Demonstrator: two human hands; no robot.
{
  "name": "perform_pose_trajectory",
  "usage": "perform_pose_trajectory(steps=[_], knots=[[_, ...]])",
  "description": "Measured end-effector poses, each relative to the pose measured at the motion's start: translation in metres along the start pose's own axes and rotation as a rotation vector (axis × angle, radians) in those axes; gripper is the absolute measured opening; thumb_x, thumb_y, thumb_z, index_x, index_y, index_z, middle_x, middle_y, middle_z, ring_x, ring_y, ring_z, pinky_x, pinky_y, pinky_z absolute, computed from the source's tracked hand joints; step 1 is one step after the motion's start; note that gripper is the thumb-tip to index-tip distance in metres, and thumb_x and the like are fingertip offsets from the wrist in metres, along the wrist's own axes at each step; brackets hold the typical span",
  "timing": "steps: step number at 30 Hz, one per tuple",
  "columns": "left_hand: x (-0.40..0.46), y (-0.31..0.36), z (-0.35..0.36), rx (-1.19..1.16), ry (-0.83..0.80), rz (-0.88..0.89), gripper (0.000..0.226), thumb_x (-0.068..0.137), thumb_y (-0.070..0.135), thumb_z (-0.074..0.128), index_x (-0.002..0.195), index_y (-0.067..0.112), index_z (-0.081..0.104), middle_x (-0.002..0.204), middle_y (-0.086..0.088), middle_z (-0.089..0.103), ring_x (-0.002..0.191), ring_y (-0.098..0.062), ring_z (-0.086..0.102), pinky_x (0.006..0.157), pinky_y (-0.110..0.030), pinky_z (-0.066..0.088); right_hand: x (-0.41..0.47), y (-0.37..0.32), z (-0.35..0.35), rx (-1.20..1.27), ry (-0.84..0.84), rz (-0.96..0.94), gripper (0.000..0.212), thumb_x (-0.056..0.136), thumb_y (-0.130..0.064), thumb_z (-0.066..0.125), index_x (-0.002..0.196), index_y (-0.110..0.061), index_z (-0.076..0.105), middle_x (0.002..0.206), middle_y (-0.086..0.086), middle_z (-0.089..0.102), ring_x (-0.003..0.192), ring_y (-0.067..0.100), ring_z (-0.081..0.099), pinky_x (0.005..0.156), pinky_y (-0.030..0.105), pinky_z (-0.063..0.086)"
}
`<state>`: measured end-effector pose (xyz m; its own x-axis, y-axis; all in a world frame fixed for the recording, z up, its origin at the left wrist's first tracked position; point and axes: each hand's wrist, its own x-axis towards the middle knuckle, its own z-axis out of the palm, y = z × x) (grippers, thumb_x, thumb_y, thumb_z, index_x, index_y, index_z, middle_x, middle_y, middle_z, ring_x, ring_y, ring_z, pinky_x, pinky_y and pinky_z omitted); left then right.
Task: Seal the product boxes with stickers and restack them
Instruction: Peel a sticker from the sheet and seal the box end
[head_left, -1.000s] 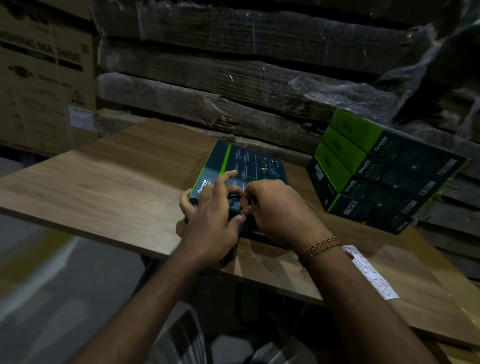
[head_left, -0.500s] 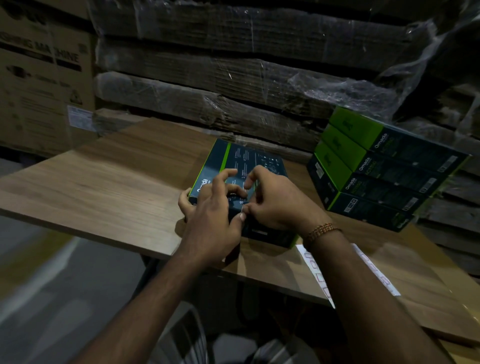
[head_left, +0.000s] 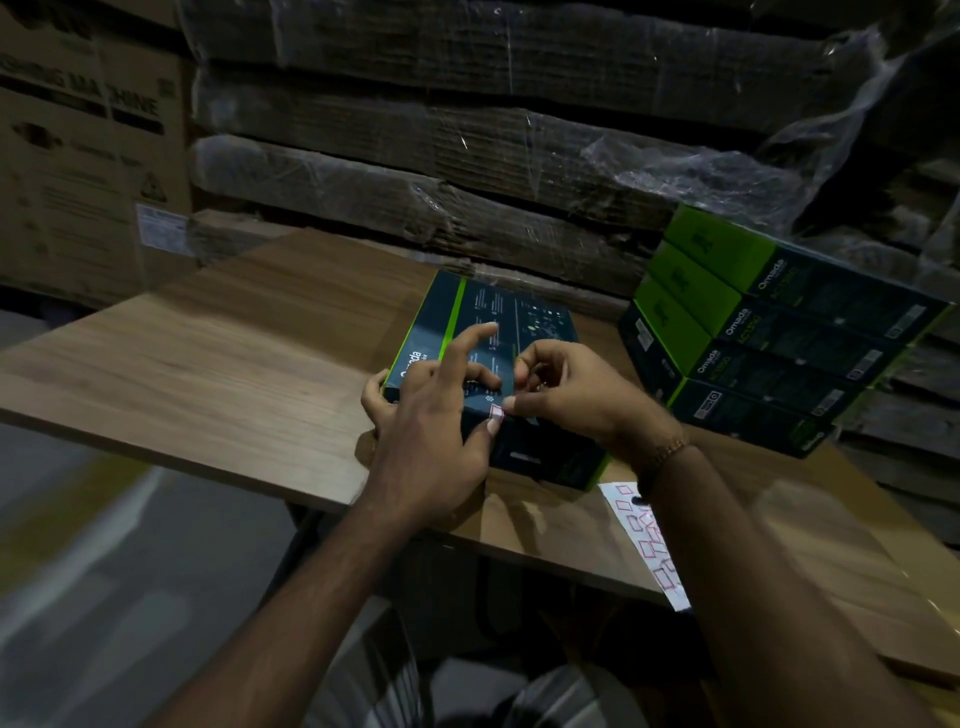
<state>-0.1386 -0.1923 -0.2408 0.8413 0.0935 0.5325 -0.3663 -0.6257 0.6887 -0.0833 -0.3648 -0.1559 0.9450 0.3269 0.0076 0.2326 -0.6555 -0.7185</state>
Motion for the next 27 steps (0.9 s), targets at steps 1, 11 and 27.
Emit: perform_pose_trajectory(steps=[1, 11, 27], knots=[[0.000, 0.000, 0.000, -0.004, -0.001, -0.003, 0.092, 0.096, 0.031, 0.074, 0.160, 0.058, 0.013, 0.124, 0.031, 0.058, 0.126, 0.012, 0.032, 0.123, -0.056, 0.000, -0.008, 0.003, 0.007, -0.051, 0.094, -0.071, 0.019, 0.090, -0.012, 0.081, 0.096, -0.022, 0.065, 0.097, -0.004, 0.069, 0.083, 0.009, 0.066, 0.074, 0.028, 0.054], [-0.002, 0.002, -0.003, -0.011, -0.014, -0.013, 0.097, 0.095, 0.027, 0.075, 0.161, 0.060, 0.012, 0.125, 0.030, 0.059, 0.123, 0.013, 0.033, 0.124, -0.057, 0.001, -0.048, 0.028, 0.051, -0.538, 0.503, -0.505, 0.021, 0.097, -0.015, 0.066, 0.113, -0.025, 0.076, 0.107, -0.007, 0.063, 0.097, 0.014, 0.058, 0.076, 0.039, 0.052], [-0.001, -0.001, 0.000, -0.050, 0.017, -0.036, 0.088, 0.095, 0.032, 0.074, 0.162, 0.045, 0.018, 0.125, 0.030, 0.062, 0.131, 0.013, 0.032, 0.126, -0.055, -0.004, -0.035, 0.029, 0.050, -0.231, 0.516, -0.453, 0.013, 0.093, -0.025, 0.080, 0.106, -0.027, 0.081, 0.096, -0.015, 0.064, 0.090, 0.003, 0.064, 0.076, 0.026, 0.055]])
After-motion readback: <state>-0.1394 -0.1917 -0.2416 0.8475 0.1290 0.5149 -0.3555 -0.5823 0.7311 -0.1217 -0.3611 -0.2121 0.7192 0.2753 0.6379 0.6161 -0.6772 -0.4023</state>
